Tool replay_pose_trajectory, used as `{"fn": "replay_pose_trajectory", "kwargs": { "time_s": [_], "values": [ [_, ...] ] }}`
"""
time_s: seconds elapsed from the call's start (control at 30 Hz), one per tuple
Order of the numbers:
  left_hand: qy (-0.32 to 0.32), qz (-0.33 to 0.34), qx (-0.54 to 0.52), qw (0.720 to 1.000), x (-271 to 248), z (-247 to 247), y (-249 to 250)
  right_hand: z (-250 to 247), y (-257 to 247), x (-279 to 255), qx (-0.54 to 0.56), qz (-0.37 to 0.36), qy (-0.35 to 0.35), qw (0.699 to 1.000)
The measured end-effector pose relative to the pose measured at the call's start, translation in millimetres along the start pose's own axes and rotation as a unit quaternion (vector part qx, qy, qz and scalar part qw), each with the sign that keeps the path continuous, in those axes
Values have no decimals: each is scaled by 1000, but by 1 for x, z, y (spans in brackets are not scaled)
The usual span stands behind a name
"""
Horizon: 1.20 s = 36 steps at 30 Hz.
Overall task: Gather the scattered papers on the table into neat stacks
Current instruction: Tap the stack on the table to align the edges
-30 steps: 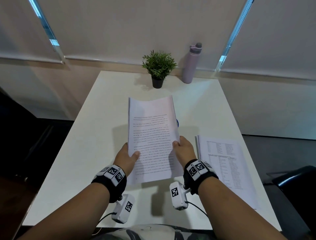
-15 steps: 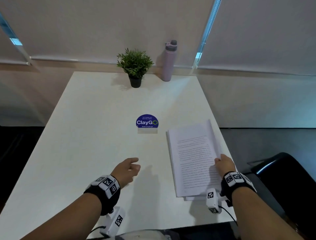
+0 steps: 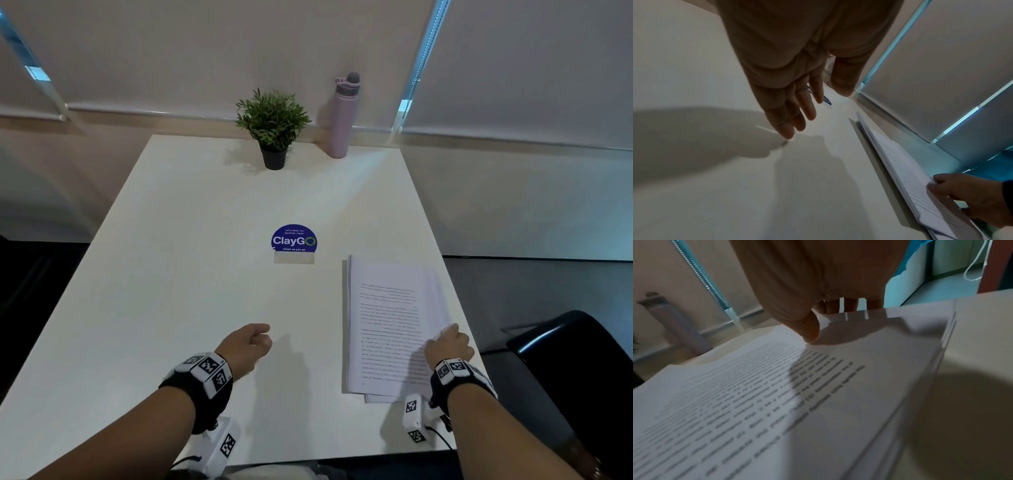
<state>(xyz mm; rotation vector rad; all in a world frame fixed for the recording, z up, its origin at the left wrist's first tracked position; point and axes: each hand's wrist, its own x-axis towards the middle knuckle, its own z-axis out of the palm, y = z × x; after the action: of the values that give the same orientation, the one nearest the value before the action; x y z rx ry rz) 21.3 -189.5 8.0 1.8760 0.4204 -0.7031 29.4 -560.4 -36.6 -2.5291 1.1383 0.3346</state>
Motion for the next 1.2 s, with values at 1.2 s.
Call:
{"fn": "replay_pose_trajectory", "kwargs": {
  "time_s": [1.2],
  "values": [
    [201, 185, -219, 937, -14, -99, 27, 1, -195, -171, 440, -289, -202, 826]
  ]
}}
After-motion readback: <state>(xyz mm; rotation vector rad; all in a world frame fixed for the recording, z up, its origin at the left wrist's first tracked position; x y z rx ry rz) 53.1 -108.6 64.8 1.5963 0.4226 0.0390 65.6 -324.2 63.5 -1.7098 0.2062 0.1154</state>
